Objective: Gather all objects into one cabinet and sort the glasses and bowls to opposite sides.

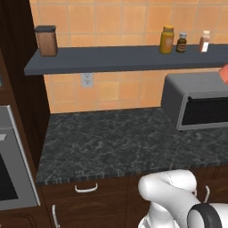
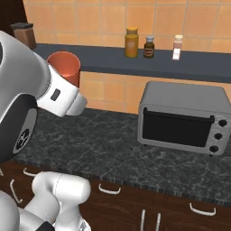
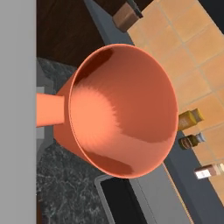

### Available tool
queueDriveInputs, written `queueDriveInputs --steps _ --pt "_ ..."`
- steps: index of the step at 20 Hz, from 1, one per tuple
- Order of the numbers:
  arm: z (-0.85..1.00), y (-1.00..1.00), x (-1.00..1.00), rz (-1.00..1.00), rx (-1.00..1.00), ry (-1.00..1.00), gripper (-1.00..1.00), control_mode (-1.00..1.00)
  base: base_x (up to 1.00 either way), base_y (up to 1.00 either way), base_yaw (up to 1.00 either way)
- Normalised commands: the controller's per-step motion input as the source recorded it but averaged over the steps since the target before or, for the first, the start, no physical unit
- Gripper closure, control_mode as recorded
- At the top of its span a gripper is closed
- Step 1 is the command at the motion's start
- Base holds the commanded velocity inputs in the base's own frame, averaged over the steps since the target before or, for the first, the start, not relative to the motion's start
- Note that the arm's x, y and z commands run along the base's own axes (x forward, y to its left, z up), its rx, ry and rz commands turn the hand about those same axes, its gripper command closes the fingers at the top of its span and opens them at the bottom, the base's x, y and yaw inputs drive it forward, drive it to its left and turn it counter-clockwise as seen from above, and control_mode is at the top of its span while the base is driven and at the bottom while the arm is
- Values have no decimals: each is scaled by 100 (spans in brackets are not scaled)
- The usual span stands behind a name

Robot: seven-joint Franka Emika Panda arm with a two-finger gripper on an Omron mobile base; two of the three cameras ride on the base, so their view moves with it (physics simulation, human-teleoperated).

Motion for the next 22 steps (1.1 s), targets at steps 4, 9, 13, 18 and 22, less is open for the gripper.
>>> queueDriveInputs --steps 4,9,13,18,22 --pt "0 0 0 0 0 0 100 100 -60 -43 0" --pt "0 0 0 0 0 0 100 100 -38 -66 0" --pt "0 0 0 0 0 0 100 100 -6 -78 0" --pt "0 0 0 0 0 0 100 100 -4 -72 0" --pt "0 0 0 0 0 0 100 100 -19 -59 1"
